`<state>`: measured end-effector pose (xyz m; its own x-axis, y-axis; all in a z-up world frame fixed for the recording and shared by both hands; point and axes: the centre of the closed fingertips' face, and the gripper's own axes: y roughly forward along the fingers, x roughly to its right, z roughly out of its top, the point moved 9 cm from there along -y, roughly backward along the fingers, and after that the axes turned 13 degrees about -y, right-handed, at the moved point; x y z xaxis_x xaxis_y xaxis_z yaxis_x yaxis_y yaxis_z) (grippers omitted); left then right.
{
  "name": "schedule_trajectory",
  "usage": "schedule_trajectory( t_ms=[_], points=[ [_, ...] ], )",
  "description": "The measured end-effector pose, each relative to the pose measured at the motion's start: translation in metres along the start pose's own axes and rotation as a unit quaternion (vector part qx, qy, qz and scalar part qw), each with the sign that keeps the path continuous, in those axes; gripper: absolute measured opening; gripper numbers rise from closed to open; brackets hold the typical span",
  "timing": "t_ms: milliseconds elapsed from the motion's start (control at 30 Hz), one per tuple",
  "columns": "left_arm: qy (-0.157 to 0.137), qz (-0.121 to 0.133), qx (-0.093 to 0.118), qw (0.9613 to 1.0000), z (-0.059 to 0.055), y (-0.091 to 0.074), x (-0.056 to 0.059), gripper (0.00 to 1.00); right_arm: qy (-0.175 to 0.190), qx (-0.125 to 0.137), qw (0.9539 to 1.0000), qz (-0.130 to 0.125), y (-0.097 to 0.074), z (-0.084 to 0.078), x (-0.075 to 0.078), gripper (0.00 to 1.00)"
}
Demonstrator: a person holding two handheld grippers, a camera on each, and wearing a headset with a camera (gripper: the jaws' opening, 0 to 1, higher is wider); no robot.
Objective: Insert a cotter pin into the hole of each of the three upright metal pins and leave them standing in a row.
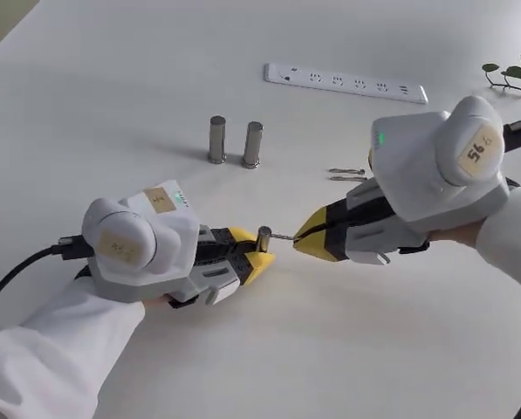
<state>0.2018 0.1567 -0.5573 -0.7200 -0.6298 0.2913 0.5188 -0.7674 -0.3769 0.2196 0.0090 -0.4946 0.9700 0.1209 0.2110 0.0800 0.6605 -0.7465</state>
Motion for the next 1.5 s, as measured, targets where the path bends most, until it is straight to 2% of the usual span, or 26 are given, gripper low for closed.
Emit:
schedule_trajectory(
  t_ms=[233,433,533,767,867,933,1067,1300,1500],
  points=[
    [-0.001,0.001,0.001,1.0,-0.001,0.0,0.0,0.07,0.007,0.01,0.9999,-0.01,0.006,0.001,0.0,0.0],
    [-0.003,0.0,0.002,1.0,-0.001,0.001,0.001,0.07,0.016,0.021,0.9996,-0.012,0.012,0.01,0.0,0.0],
    [-0.006,0.001,0.003,1.0,-0.001,0.0,0.0,0.07,0.009,0.02,0.9996,-0.016,0.014,0.011,0.002,0.0],
    [-0.008,0.002,0.005,1.0,-0.001,0.001,0.002,0.07,0.025,0.023,0.9993,-0.015,0.011,0.009,0.0,0.0],
    [-0.011,0.002,0.007,0.9999,-0.002,0.001,0.001,0.07,0.023,0.026,0.999,-0.026,0.011,0.008,0.0,0.01],
    [-0.011,0.002,0.007,0.9999,-0.002,0.001,0.002,0.07,0.027,0.028,0.999,-0.021,0.01,0.008,-0.001,0.03],
    [-0.014,0.003,0.008,0.9999,-0.002,0.001,0.002,0.07,0.024,0.025,0.9992,-0.019,0.007,0.007,-0.003,0.0],
    [-0.014,0.003,0.007,0.9999,-0.001,0.001,0.003,0.07,0.031,0.023,0.9991,-0.019,0.001,0.004,-0.004,0.0],
    [-0.015,0.004,0.007,0.9998,-0.002,0.0,0.003,0.07,0.031,0.025,0.999,-0.022,0.005,0.007,-0.002,0.0]
  ],
)
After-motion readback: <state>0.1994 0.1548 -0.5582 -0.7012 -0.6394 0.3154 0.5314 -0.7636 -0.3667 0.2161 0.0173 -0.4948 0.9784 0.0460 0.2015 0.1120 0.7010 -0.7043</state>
